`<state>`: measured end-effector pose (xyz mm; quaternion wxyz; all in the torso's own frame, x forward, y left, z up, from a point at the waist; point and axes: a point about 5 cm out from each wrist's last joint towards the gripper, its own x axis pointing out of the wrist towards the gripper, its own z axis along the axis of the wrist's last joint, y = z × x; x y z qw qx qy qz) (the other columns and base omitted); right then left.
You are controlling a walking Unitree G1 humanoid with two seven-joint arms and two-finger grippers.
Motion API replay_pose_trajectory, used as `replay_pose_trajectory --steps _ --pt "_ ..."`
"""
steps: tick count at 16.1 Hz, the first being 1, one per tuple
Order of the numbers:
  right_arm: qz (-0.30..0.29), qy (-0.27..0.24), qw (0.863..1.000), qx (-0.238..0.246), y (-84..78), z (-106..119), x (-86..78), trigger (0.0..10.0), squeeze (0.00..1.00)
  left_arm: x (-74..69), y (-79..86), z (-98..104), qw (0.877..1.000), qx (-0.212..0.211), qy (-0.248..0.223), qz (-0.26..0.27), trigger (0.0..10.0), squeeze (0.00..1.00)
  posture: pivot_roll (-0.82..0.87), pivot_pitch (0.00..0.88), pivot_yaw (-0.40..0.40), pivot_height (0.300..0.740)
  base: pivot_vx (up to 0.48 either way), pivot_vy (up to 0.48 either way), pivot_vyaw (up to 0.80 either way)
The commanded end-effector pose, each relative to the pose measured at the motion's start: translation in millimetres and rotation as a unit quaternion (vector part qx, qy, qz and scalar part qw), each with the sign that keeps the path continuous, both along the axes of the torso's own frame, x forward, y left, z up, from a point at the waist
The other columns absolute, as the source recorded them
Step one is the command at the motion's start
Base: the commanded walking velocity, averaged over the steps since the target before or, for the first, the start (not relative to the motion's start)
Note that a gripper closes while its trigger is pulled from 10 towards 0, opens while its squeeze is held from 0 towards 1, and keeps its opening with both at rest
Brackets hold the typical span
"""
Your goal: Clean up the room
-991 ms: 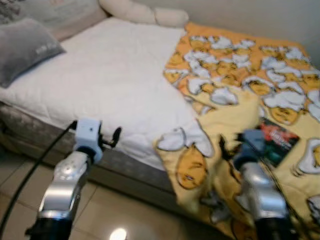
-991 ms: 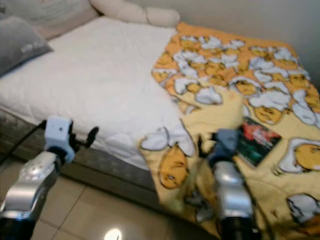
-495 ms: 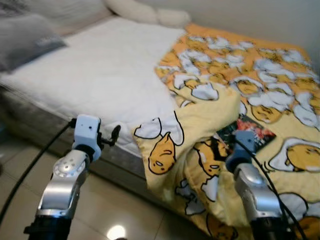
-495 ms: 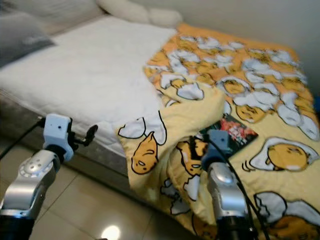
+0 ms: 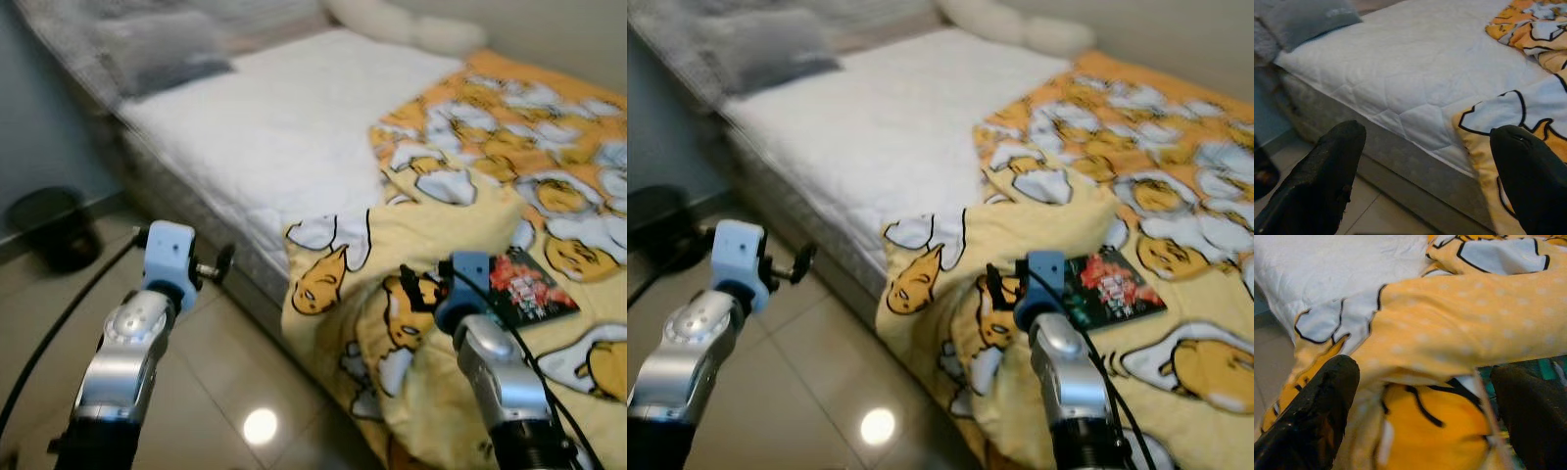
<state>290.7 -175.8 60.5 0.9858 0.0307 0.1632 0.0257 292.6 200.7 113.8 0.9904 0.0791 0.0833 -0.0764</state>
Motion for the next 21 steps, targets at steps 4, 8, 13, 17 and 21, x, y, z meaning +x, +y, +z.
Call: replay_pose_trajectory --steps 4,8,13,17,21 --pt "-0.03 -0.001 1.0 -0.003 -12.9 2.1 0.7 10.0 1.0 -0.2 -6.7 -1.9 1.0 0.0 0.006 -0.02 10.0 1.0 0.03 0.0 -0.009 0.74 0.0 -0.277 0.4" --pt "-0.037 -0.01 0.999 0.016 -12.5 5.4 2.2 10.0 0.0 -1.7 -12.8 -2.8 0.999 -0.003 0.015 -0.044 10.0 0.89 0.03 0.0 -0.01 0.74 0.0 0.0 0.0" --pt "-0.054 0.031 0.991 0.119 -8.4 4.3 1.9 10.0 0.0 -14.4 -20.2 -5.4 0.99 0.023 0.047 -0.129 10.0 0.31 0.03 0.0 -0.011 0.74 0.0 0.0 0.0" --pt "-0.166 0.163 0.952 0.2 -28.9 -24.5 -2.8 10.0 0.0 -24.9 -20.5 0.5 0.971 0.032 0.079 -0.223 10.0 0.0 0.04 0.0 -0.029 0.74 0.0 0.0 0.0" --pt "-0.188 0.19 0.928 0.257 -32.5 -29.5 1.5 10.0 0.0 -29.5 -24.0 0.5 0.949 0.031 0.112 -0.294 10.0 0.0 0.05 0.0 -0.03 0.74 0.0 0.0 0.0"
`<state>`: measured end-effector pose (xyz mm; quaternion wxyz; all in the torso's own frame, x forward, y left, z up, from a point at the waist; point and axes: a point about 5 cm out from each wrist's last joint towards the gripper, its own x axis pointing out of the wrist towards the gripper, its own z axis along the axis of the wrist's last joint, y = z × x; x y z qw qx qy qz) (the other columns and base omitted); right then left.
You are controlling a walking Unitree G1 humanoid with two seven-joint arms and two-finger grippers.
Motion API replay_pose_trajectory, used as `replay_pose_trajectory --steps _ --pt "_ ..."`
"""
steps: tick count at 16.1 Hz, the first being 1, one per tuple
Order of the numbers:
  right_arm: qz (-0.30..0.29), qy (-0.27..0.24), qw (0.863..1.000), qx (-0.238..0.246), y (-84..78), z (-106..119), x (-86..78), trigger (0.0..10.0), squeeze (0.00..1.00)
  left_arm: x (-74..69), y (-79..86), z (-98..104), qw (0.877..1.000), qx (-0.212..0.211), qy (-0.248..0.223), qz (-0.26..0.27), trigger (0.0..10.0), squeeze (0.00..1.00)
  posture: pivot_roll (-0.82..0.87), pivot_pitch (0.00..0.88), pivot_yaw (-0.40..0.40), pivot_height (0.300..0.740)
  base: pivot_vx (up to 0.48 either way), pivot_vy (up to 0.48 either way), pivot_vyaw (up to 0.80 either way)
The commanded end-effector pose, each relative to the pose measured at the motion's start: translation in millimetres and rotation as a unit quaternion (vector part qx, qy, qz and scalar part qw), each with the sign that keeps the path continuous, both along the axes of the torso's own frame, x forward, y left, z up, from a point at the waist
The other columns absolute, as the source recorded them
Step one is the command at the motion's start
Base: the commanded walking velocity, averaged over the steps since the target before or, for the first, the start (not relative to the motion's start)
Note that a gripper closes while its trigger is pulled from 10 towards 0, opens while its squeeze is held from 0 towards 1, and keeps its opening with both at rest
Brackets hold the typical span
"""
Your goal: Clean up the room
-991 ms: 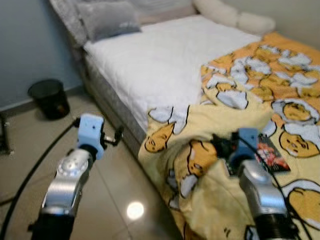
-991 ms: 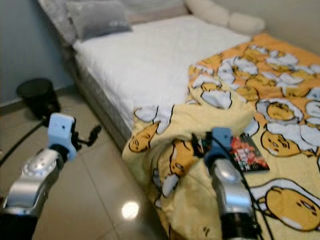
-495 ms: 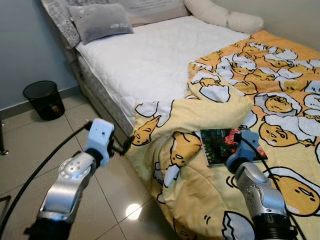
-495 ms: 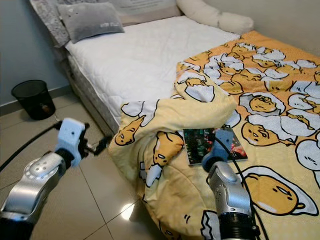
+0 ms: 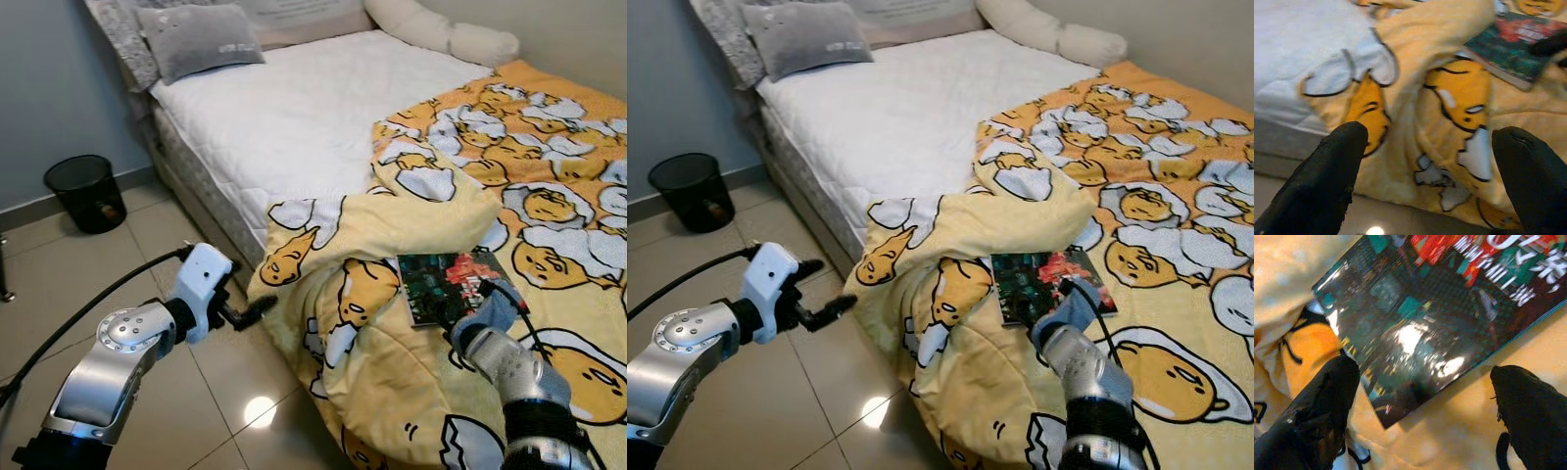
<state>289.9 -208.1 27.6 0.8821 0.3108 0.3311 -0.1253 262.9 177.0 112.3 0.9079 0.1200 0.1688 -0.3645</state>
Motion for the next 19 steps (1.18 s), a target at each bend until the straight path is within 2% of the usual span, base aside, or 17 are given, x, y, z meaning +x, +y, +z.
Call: replay_pose_trajectory --steps 1,2,3,5,9,13,14,15,16,17,19 --pt "-0.009 0.006 1.0 0.015 0.6 1.8 5.0 10.0 0.0 1.2 -0.9 2.0 1.0 0.007 0.01 -0.026 10.0 0.0 0.05 0.0 -0.03 0.74 0.0 0.0 0.0" --pt "-0.012 0.011 1.0 0.025 2.2 0.5 6.7 10.0 0.0 1.3 -2.2 3.2 0.999 0.005 0.016 -0.044 10.0 0.0 0.05 0.0 -0.029 0.74 0.0 0.0 0.0" --pt "-0.024 0.006 0.998 0.057 4.9 0.8 10.3 10.0 0.0 1.5 -4.4 4.6 0.997 0.006 0.023 -0.067 10.0 0.0 0.05 0.0 -0.027 0.74 0.0 0.0 0.0" --pt "-0.036 0.002 0.995 0.094 7.7 2.6 13.2 10.0 0.0 1.0 -4.6 5.1 0.996 0.012 0.027 -0.08 10.0 0.0 0.05 0.0 -0.026 0.74 0.0 0.0 0.0" --pt "-0.027 0.025 0.995 0.089 10.3 -4.0 11.8 10.0 0.0 0.9 -6.7 7.9 0.995 0.006 0.033 -0.094 10.0 0.0 0.06 0.0 -0.023 0.74 0.0 0.0 0.0" --pt "-0.052 0.021 0.991 0.117 14.2 -14.3 12.0 10.0 0.0 -0.4 -9.8 9.7 0.992 0.005 0.042 -0.115 10.0 0.0 0.08 0.0 -0.009 0.74 0.0 0.0 0.0" --pt "-0.07 0.015 0.989 0.128 14.5 -16.5 12.8 10.0 0.0 -0.2 -10.4 10.5 0.992 0.007 0.043 -0.121 10.0 0.0 0.08 0.0 -0.009 0.74 0.0 0.0 0.0" --pt "-0.114 -0.017 0.983 0.143 11.7 -15.7 17.1 10.0 0.0 0.0 -10.4 13.1 0.991 0.012 0.044 -0.128 10.0 0.0 0.09 0.0 0.001 0.74 0.0 0.0 0.0" --pt "-0.132 -0.028 0.978 0.158 10.8 -14.8 18.8 10.0 0.0 -0.3 -10.3 14.1 0.99 0.012 0.045 -0.13 10.0 0.0 0.1 0.0 0.002 0.74 0.0 0.0 0.0" --pt "-0.156 -0.051 0.969 0.187 10.0 -11.1 22.8 10.0 0.0 -2.6 -9.3 15.9 0.989 0.014 0.051 -0.138 10.0 0.0 0.11 0.0 0.013 0.74 0.0 0.0 0.0" --pt "-0.161 -0.073 0.966 0.189 8.9 -6.8 26.9 10.0 0.0 -5.9 -7.8 16.7 0.988 0.021 0.057 -0.145 10.0 0.0 0.12 0.0 0.016 0.74 0.0 0.0 0.0"
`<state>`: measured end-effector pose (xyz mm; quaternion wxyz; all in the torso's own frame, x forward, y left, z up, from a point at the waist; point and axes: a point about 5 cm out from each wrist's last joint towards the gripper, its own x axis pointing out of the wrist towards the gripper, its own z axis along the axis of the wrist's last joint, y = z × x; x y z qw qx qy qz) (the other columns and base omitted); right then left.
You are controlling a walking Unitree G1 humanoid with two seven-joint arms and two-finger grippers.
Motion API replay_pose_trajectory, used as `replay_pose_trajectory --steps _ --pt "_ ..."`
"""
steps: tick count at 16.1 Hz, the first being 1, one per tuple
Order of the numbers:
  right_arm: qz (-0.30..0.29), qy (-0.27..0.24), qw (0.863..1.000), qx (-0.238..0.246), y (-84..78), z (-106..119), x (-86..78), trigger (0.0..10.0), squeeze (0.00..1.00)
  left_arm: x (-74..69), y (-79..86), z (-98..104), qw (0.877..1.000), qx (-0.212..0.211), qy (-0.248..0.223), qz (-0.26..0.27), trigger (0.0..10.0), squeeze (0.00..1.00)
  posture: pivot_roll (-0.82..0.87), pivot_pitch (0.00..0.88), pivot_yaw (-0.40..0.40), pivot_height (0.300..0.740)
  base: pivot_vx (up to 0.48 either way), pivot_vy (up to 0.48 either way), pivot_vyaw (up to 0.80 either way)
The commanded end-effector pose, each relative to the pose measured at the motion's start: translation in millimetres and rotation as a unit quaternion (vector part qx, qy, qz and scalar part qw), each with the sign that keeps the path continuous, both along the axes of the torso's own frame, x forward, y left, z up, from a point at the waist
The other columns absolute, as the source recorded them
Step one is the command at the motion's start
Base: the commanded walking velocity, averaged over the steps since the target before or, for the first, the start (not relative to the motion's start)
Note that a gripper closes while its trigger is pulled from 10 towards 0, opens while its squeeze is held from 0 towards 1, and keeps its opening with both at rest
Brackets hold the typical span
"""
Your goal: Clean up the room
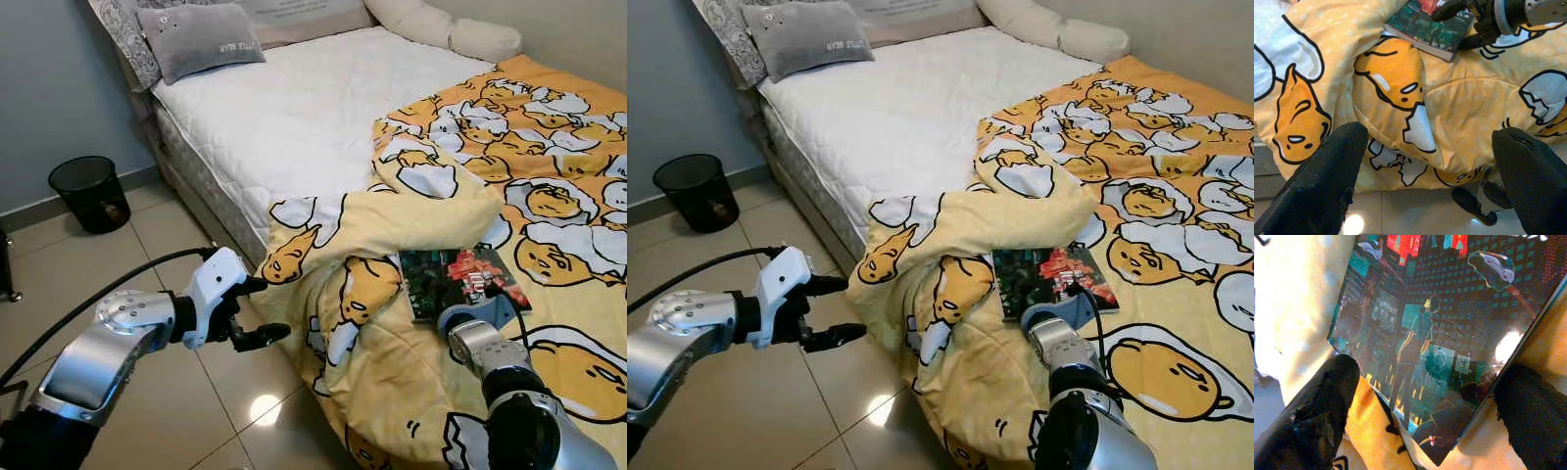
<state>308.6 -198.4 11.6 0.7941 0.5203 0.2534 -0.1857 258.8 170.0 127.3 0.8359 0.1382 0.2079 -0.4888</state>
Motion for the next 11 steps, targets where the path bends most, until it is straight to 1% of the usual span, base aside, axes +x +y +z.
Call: replay_pose_trajectory --steps 1,4,5,6,7,8,9,10,11 --pt "-0.015 -0.032 0.999 0.001 -2.3 10.1 9.1 10.0 0.0 -2.9 -0.4 2.3 1.0 0.002 0.003 -0.009 10.0 0.0 0.13 0.0 0.018 0.74 0.0 0.0 0.0" --pt "-0.038 -0.055 0.998 -0.002 -7.1 13.4 12.2 10.0 0.0 -4.8 0.6 4.2 1.0 0.002 0.006 -0.012 10.0 0.0 0.14 0.0 0.017 0.74 0.0 0.0 0.0" --pt "-0.048 -0.089 0.995 -0.003 -9.8 21.5 18.0 10.0 0.0 -5.1 0.6 6.2 1.0 0.0 0.006 -0.012 10.0 0.0 0.14 0.0 0.016 0.74 0.0 0.0 0.0" --pt "-0.05 -0.104 0.993 -0.003 -10.7 25.6 20.8 10.0 0.0 -5.1 0.6 6.8 1.0 0.0 0.007 -0.012 10.0 0.0 0.14 0.0 0.017 0.74 0.0 0.0 0.0" --pt "-0.05 -0.104 0.993 -0.003 -10.7 25.6 20.8 10.0 0.0 -5.1 0.6 6.8 1.0 0.0 0.007 -0.012 10.0 0.0 0.14 0.0 0.017 0.74 0.0 0.0 0.0" --pt "-0.053 -0.117 0.992 -0.004 -11.6 29.0 23.0 10.0 0.0 -5.1 0.6 7.2 1.0 0.0 0.007 -0.011 10.0 0.0 0.14 0.0 0.017 0.74 0.0 0.0 0.0" --pt "-0.069 -0.134 0.988 0.021 -9.3 34.8 28.3 10.0 0.0 -4.2 1.0 9.8 1.0 0.0 0.005 -0.01 10.0 0.0 0.16 0.0 0.019 0.74 0.0 0.0 0.0" --pt "-0.083 -0.135 0.987 0.036 -7.8 35.3 29.5 10.0 0.0 -3.8 1.4 11.1 1.0 0.0 0.005 -0.009 10.0 0.0 0.16 0.0 0.019 0.74 0.0 0.0 0.0" --pt "-0.087 -0.138 0.986 0.041 -7.4 35.6 29.9 10.0 0.0 -3.8 1.5 11.4 1.0 0.0 0.005 -0.009 10.0 0.0 0.16 0.0 0.019 0.74 0.0 0.0 0.0"
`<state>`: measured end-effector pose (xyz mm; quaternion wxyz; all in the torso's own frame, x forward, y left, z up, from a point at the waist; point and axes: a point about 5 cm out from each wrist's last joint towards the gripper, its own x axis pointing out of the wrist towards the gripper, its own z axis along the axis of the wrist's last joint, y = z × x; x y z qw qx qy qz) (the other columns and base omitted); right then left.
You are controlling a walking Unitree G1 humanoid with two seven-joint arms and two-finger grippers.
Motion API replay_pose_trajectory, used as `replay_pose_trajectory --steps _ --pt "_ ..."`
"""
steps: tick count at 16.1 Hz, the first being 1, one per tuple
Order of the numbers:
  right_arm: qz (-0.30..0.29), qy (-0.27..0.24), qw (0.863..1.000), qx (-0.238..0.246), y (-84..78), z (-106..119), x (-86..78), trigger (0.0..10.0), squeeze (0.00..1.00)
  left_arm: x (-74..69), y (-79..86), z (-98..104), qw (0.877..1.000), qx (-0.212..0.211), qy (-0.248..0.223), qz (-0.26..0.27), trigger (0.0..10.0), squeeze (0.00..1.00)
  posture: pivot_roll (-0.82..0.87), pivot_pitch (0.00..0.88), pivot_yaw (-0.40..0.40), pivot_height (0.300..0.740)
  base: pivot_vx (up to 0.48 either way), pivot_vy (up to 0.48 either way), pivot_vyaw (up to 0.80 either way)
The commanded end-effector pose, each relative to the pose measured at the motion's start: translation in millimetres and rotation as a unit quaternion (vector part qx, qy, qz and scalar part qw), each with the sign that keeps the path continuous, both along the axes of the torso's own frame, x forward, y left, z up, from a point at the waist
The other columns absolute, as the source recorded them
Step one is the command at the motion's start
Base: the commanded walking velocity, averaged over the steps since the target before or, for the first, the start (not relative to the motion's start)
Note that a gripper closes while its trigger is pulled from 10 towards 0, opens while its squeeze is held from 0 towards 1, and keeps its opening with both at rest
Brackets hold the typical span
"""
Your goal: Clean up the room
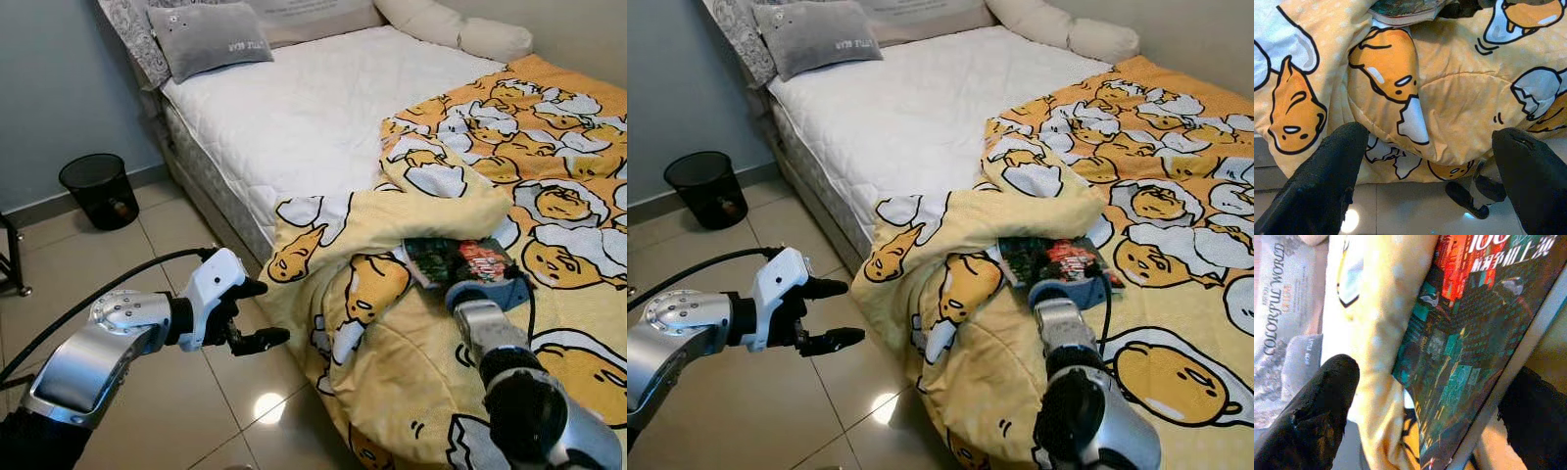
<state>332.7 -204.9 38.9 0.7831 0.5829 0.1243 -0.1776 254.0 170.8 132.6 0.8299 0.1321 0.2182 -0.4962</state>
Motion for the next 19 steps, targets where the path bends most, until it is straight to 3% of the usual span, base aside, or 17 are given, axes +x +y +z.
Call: replay_pose_trajectory --steps 1,4,5,6,7,8,19 --pt "-0.017 -0.029 0.999 0.018 -0.4 9.6 7.0 10.0 0.0 0.7 1.1 6.4 1.0 0.002 -0.008 -0.003 10.0 0.0 0.16 0.0 0.024 0.74 0.0 0.0 0.0" --pt "-0.027 -0.056 0.996 0.059 2.3 16.4 12.4 10.0 0.0 0.6 1.4 7.6 1.0 0.002 -0.007 -0.003 10.0 0.0 0.16 0.0 0.028 0.74 0.0 0.0 0.0" --pt "-0.024 -0.055 0.996 0.06 4.0 16.9 13.2 8.9 0.0 0.9 1.1 7.8 1.0 0.001 -0.007 -0.003 10.0 0.0 0.16 0.0 0.028 0.74 0.0 0.0 0.0" --pt "-0.022 -0.052 0.997 0.06 5.5 16.6 13.5 8.9 0.0 1.1 0.9 7.8 1.0 0.001 -0.007 -0.003 10.0 0.0 0.16 0.0 0.028 0.74 0.0 0.0 0.0" --pt "-0.022 -0.051 0.997 0.059 6.1 16.6 13.7 4.0 0.0 1.4 0.6 7.9 1.0 0.001 -0.007 -0.004 10.0 0.0 0.16 0.0 0.028 0.74 0.0 0.0 0.0" --pt "-0.025 -0.045 0.997 0.056 6.6 16.3 13.9 0.0 0.0 2.3 0.2 8.3 1.0 0.001 -0.007 -0.004 10.0 0.0 0.16 0.0 0.028 0.74 0.0 0.0 0.0" --pt "-0.035 -0.022 0.998 0.052 8.6 11.5 11.8 0.0 0.0 12.1 -3.7 11.7 1.0 -0.008 -0.022 -0.007 10.0 0.0 0.14 0.0 0.032 0.74 0.0 0.0 0.0"
